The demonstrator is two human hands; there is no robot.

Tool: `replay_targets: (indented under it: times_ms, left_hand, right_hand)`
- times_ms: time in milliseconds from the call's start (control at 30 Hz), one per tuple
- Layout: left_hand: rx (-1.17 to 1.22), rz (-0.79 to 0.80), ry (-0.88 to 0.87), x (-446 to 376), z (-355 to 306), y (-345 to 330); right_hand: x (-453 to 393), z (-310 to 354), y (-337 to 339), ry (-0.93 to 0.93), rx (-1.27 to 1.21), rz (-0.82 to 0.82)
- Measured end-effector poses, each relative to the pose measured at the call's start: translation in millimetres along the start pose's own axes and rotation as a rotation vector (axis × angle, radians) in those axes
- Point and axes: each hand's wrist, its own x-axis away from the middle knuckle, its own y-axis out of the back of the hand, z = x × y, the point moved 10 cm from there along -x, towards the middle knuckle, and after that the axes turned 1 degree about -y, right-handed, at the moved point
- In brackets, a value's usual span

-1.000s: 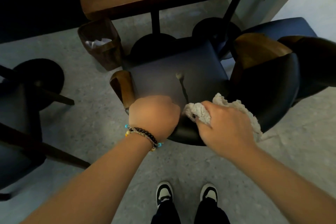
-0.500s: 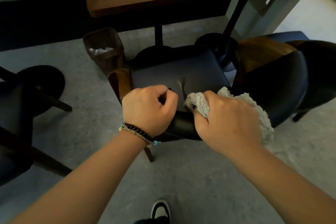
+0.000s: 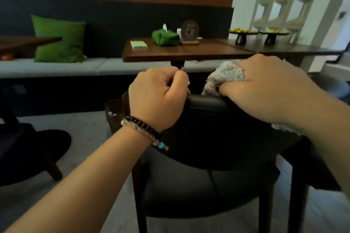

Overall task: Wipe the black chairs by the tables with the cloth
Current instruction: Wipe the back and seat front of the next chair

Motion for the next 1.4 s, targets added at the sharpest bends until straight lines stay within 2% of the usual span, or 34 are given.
replay_targets:
  times_ms: [200,300,400,500,633,733,900,1033,1233,1333,1400]
  left_hand:
    - [-0.021,-0.078,-0.16,36.3,-6.2,7.4]
    - [0.017,-0.077,-0.091,61.7,-1.0,12.7]
    - [0.267,-0.249,0.171,92.8,15.9,23.0]
    - [0.502,-0.396,0.54,125.5,40.8,9.7]
    - [0.79,-0.345,1.009,170.9,79.1,-25.3]
    - [0.96,-0.325,1.169,198.8,100.7,-35.0]
    - [1.202,-0.284,1.291,215.3,120.2,-52.2]
    - [1.338,-0.282,1.314,220.0,134.2,-61.9]
    - [1.402,-0.3,1.329,214.2,145.6,-68.4]
    - [1.482,-0.312,1.326,210.0,148.3,-74.9]
    - [1.526,-0.311,1.326,208.1,150.2,-79.0]
  right_hand:
    - [15.9,12.3,13.3,0.068,0.018,-0.151]
    - [23.9,26.3,16.5,0.152,-0.034,-0.219]
    - [33.6,40.4,17.5,0.281,-0.065,-0.33]
    - [44.8,42.7,21.3,0.356,-0.004,-0.496]
    - [53.3,42.8,20.8,0.422,0.033,-0.583]
    - [56.7,43.5,19.5,0.459,0.052,-0.609]
    - [62.0,42.0,16.2,0.459,0.082,-0.615]
    - [62.9,43.2,14.4,0.478,0.082,-0.658]
    - [98.7,72.1,-3.0,0.671,0.192,-0.966]
    - [102.4,119.5,-49.6,0.873,0.312,-0.871]
    - [88.1,146.5,-78.1,0.892,0.553,-0.807]
